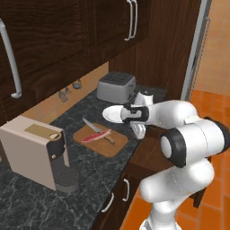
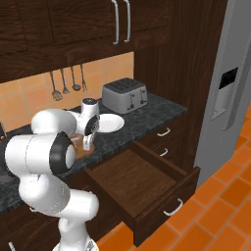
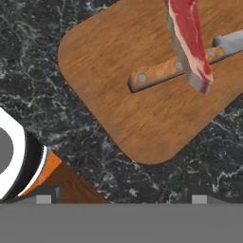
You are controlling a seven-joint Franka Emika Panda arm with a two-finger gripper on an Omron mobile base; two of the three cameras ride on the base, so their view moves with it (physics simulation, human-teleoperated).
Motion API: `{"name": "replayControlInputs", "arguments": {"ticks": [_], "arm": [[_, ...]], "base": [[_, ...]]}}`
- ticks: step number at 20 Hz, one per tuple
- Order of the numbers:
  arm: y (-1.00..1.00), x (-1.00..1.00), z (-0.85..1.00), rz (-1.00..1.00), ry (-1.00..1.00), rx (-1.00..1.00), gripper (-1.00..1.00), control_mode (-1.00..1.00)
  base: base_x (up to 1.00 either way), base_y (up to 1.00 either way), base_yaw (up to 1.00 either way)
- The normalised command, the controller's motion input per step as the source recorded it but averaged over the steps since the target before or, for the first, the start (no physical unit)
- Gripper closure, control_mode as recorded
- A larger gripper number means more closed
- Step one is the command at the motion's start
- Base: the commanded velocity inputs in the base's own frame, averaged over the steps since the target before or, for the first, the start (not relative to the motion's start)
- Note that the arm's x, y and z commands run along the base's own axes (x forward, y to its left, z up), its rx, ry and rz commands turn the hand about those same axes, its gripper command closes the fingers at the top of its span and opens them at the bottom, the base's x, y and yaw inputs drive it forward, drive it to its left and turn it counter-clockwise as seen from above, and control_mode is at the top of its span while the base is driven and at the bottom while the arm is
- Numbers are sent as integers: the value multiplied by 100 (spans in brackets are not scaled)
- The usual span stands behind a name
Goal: Pick up the knife from the drawer and place it on the cutting board. Then place the meat from the plate to the cutting board.
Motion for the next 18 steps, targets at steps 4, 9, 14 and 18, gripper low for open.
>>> {"name": "replayControlInputs", "arguments": {"ticks": [4, 9, 14, 18], "arm": [[-38, -71, 67, -14, -20, 1, -100, -100], [-39, -60, 76, -11, -19, 2, -100, -100], [-25, -22, 67, -4, -11, 1, -100, -100], [-24, -2, 31, 0, -7, 2, -100, -100]], "base": [[0, 0, 0], [0, 0, 0], [0, 0, 0], [0, 0, 0]]}}
